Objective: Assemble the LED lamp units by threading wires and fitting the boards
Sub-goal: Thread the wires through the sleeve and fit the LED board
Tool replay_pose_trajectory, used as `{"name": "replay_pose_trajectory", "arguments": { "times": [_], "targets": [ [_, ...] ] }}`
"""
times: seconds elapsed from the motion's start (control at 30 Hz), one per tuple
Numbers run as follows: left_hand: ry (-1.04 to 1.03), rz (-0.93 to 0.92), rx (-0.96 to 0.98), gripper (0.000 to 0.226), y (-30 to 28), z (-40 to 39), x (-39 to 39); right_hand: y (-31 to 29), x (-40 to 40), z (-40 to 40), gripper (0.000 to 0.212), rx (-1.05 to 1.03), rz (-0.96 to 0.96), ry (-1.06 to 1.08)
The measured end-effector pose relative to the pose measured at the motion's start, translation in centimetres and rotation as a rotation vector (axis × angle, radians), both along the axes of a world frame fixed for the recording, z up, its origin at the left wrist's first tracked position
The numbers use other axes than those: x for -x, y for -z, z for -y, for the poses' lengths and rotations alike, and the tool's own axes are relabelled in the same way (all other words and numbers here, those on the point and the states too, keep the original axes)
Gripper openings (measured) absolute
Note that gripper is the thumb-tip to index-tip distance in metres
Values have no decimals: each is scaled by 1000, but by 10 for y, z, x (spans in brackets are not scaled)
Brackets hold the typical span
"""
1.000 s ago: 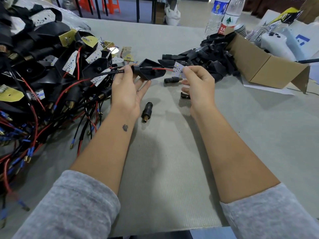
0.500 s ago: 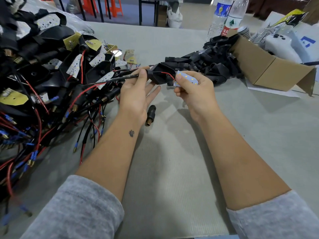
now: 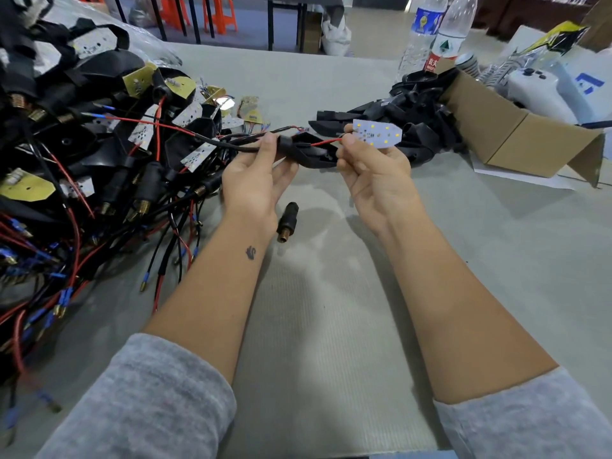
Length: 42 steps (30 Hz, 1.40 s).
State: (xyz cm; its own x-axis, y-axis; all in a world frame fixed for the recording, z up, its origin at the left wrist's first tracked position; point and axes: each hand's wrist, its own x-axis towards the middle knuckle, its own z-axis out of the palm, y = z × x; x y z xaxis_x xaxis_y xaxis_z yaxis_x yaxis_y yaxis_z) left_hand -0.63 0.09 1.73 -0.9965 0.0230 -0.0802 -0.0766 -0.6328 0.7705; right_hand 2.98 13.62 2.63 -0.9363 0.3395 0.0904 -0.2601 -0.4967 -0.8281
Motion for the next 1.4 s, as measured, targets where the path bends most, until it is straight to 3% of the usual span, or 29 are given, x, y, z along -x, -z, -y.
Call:
{"name": "replay_pose_trajectory", "arguments": {
  "times": [0.23, 0.33, 0.8, 1.13, 1.4],
  "targets": [
    [-35, 27, -21, 2, -2, -2, -3, 2, 1, 7, 13, -131, 24, 119],
    [-30, 23, -17, 8, -2, -1, -3, 2, 0, 7, 15, -149, 39, 136],
    [125, -1, -36, 9, 3, -1, 3, 0, -1, 2, 15, 131, 76, 70],
    [112, -40, 37, 12, 3, -6, -3, 1, -2, 7, 18, 113, 111, 94],
    [33, 19, -103, 14, 0, -5, -4, 1, 2, 13, 21, 65, 82, 134]
  ]
}}
